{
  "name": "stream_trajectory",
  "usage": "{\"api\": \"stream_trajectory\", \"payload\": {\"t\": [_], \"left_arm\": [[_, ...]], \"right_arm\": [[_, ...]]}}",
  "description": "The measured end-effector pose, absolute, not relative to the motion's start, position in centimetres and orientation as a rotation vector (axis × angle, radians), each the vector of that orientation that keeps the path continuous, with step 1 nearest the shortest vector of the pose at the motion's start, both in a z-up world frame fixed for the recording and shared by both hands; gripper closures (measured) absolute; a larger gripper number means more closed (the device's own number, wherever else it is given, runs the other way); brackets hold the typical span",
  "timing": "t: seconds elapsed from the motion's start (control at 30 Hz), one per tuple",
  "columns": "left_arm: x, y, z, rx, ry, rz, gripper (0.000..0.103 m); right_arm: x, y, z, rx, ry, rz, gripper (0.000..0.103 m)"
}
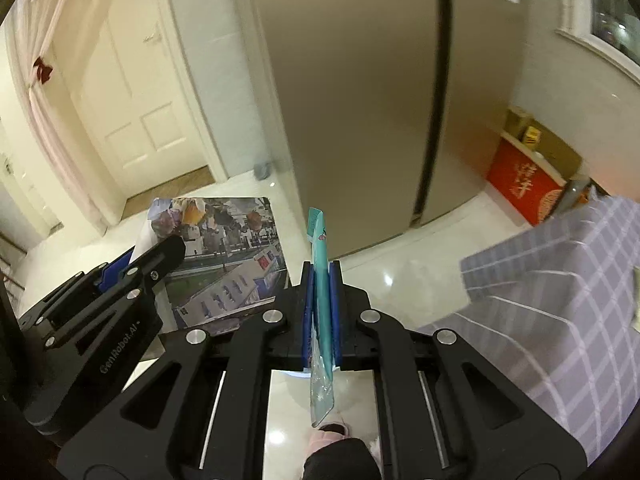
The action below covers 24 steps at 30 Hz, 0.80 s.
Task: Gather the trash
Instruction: 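Carry the paper bag and teal box to the blue bin with both tools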
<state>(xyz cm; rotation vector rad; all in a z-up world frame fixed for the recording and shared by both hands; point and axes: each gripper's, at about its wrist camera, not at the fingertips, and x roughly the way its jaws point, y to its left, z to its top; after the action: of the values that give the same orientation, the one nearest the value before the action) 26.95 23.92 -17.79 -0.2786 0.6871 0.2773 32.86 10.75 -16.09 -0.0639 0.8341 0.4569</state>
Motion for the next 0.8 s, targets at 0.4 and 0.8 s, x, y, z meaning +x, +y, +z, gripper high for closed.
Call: {"api": "stream_trajectory", "payload": {"t": [0.4, 0.8], "left_arm": [[29.2, 29.8, -20.8, -0.293, 0.747, 0.373, 0.084], [29.7, 30.6, -21.5, -0.303, 0.766, 0.396, 0.084]], "right_arm": [[35.2, 17.2, -19.0, -0.105, 0.862, 0.529, 0.095], [35.6, 18.6, -19.2, -0.083, 0.830, 0.531, 0.061]]}}
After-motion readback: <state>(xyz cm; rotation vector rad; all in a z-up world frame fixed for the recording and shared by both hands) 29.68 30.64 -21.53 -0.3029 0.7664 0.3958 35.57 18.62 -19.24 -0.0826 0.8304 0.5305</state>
